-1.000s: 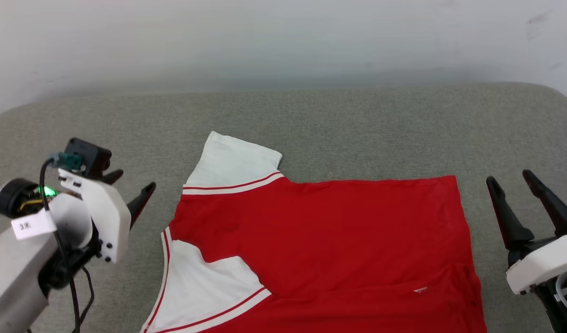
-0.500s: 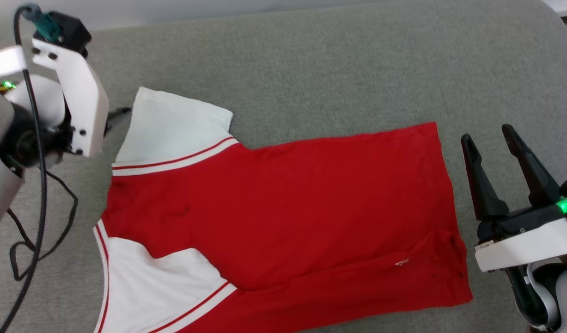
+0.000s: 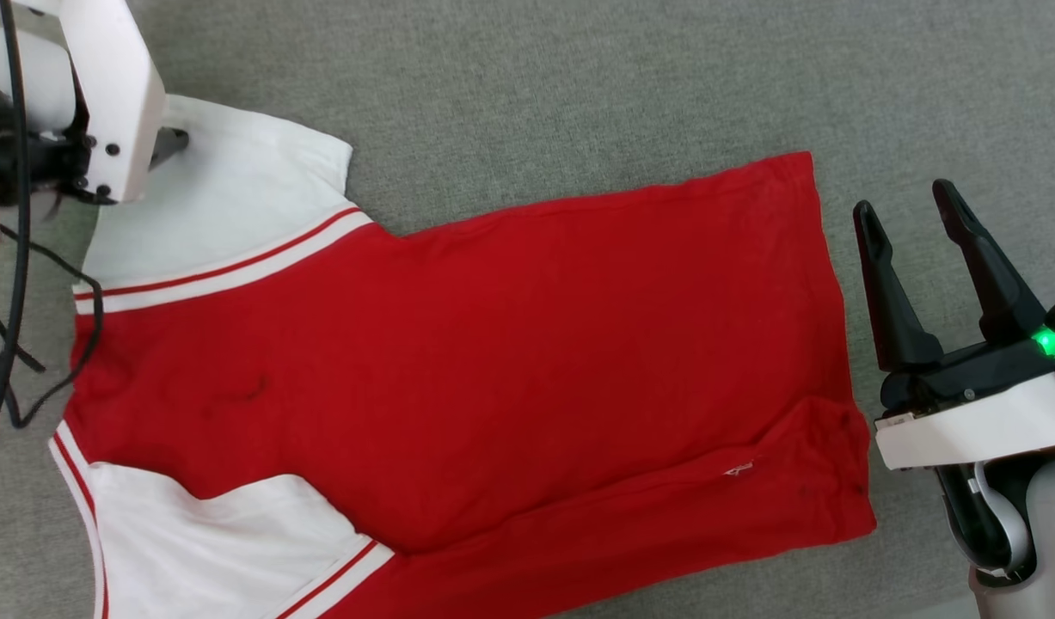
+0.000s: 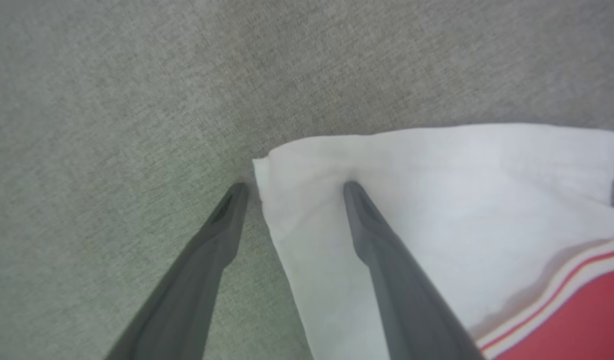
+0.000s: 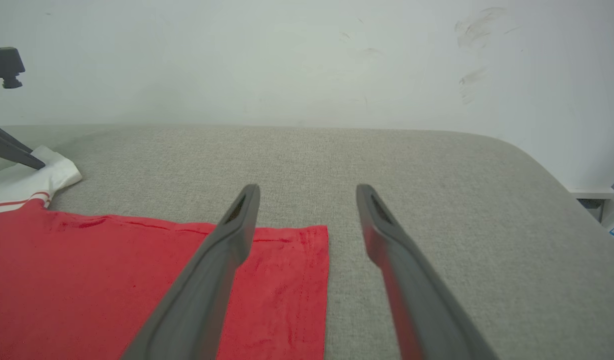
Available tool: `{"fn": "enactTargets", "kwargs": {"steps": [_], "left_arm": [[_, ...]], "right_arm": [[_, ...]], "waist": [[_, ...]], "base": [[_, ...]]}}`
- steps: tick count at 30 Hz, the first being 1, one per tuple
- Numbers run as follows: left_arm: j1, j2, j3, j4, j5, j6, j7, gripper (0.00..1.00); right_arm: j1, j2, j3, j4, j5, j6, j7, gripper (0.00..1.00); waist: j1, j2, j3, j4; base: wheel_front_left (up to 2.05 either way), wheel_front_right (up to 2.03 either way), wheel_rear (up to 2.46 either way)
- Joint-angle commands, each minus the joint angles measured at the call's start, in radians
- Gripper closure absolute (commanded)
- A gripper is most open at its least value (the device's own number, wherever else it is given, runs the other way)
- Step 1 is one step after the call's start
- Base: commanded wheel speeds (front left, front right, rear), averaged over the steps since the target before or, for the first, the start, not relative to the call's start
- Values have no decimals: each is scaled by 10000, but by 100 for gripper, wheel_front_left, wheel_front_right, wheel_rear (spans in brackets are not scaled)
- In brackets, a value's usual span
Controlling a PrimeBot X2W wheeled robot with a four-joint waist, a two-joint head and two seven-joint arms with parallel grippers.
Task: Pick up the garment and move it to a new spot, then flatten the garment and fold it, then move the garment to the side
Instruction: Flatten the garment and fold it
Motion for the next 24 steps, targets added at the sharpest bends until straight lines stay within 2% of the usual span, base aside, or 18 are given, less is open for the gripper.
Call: {"fn": "enactTargets", "kwargs": {"steps": [1,7,8,9,14,17,24], "left_arm": [[-109,-15,-189,133,216,-63,93,0],[260,-166,-742,570,344,-332,473,1],[292,-196,-776,600,356,-356,432,75],[353,-207,-805,650,328,-388,423,100],[373,-361,-645,699,187,-492,-62,100],[273,-548,-541,493,100,-586,-532,100],[340,-723,-443,-95,44,-738,-1573,100]], "right_arm": [[-177,-15,19,10,-11,-10,-78,0],[-259,-95,-22,53,-9,-10,-59,0],[-300,-109,-35,57,4,-10,-23,0],[-344,-132,-44,60,16,-10,-26,0],[-577,-367,-154,54,101,-10,164,0],[-779,-774,-330,34,110,-11,528,0],[-1423,-2186,-354,-126,710,-10,2650,0]], "waist": [[-2,-1,242,-98],[-2,-1,341,-21],[-2,-1,328,4],[-2,-1,299,31],[-2,-1,16,246],[-2,-1,-243,462],[-2,-1,-823,1024]], "base": [[0,0,0],[0,0,0],[0,0,0],[0,0,0],[0,0,0],[0,0,0],[0,0,0]]}}
